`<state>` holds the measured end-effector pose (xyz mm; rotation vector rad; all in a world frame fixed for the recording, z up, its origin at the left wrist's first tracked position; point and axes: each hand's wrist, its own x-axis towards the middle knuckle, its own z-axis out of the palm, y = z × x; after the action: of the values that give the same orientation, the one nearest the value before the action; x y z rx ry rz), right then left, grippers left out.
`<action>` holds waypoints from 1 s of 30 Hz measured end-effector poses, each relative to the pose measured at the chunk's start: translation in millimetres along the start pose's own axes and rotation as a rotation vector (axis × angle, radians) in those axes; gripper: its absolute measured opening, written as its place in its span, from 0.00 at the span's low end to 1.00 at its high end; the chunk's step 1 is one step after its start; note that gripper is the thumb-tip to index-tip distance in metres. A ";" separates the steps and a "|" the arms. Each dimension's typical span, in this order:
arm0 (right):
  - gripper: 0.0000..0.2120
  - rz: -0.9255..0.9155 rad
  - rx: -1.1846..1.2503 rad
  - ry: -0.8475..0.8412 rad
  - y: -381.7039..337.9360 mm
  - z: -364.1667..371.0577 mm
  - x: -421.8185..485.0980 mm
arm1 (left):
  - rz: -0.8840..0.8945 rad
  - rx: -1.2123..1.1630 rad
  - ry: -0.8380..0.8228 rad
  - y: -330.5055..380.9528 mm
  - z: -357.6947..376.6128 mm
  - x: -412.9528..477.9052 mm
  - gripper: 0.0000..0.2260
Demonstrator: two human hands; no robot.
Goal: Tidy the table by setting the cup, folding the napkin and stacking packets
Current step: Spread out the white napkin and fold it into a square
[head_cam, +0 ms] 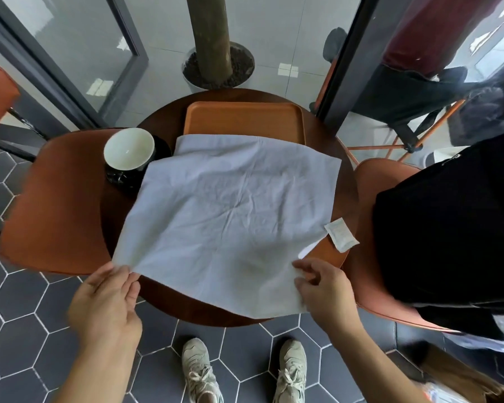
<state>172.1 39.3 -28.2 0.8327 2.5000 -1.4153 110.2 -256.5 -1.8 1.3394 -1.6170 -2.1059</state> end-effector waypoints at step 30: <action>0.23 0.256 0.401 0.061 74.3 -55.9 -7.1 | 0.010 0.510 -0.064 -52.7 -27.8 28.3 0.10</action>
<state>225.3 112.5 -50.4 1.2301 2.0766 -1.8427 133.2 -271.8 -61.7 1.3927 -2.2884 -1.8113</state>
